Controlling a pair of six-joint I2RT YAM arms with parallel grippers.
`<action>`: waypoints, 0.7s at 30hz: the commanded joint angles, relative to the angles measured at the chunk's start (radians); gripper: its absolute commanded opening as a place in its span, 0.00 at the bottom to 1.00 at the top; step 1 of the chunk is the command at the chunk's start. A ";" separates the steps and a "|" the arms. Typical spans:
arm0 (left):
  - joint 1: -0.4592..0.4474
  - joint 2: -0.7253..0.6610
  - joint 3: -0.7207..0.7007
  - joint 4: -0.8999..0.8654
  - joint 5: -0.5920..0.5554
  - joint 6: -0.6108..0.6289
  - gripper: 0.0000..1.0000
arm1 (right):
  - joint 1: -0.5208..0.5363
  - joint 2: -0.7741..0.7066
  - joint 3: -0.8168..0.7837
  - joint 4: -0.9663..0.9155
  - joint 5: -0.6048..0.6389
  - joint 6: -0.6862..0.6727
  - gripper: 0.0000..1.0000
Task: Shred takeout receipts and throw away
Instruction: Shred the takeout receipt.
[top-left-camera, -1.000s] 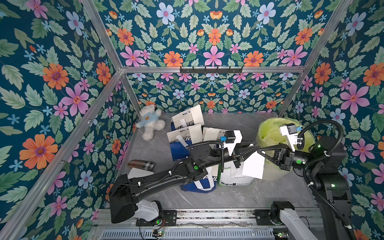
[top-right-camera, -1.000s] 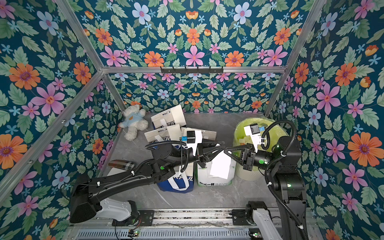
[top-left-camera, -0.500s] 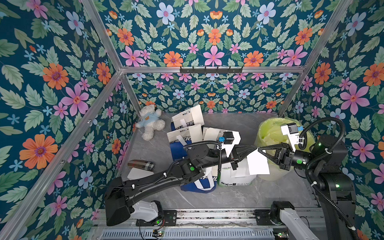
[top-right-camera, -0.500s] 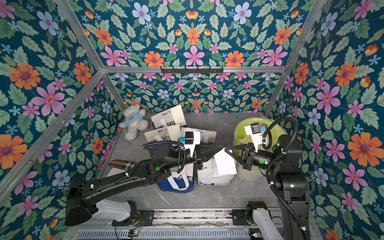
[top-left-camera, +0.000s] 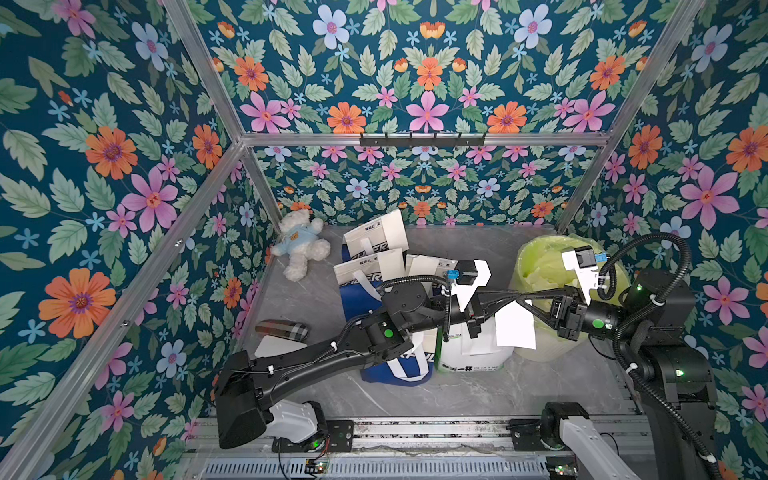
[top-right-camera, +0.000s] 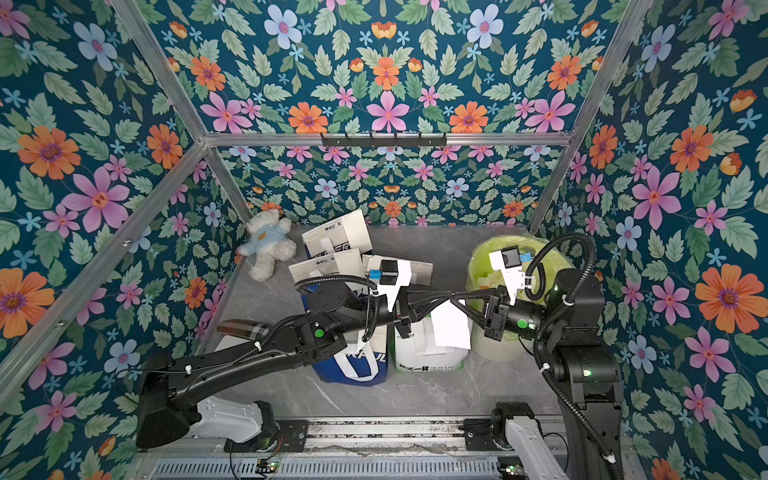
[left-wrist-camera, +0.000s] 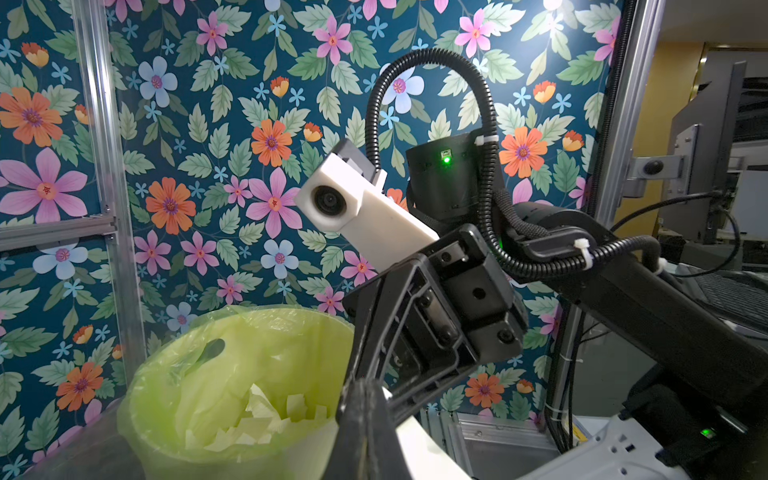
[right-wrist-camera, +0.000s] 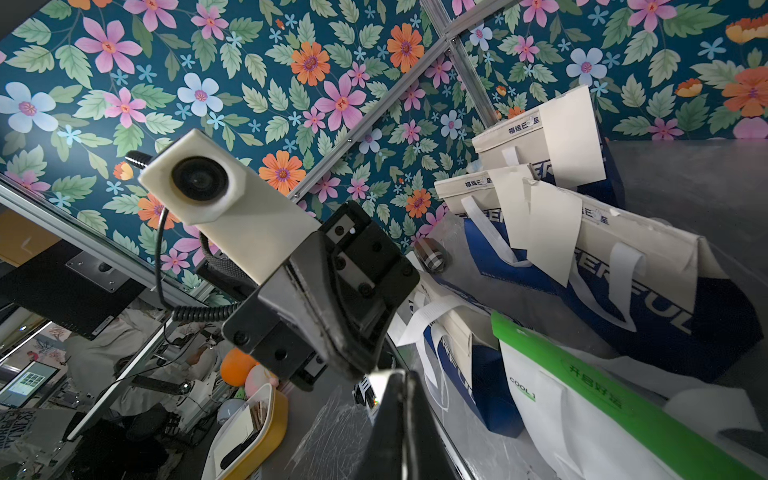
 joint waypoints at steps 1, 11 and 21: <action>-0.001 0.003 0.017 -0.062 -0.009 -0.017 0.00 | 0.033 -0.017 0.003 -0.053 0.094 -0.108 0.00; 0.000 0.062 0.158 -0.314 -0.165 -0.070 0.00 | 0.061 -0.239 -0.169 0.103 0.252 -0.338 0.00; 0.002 0.129 0.238 -0.371 -0.270 -0.088 0.00 | 0.081 -0.298 -0.222 0.033 0.340 -0.460 0.00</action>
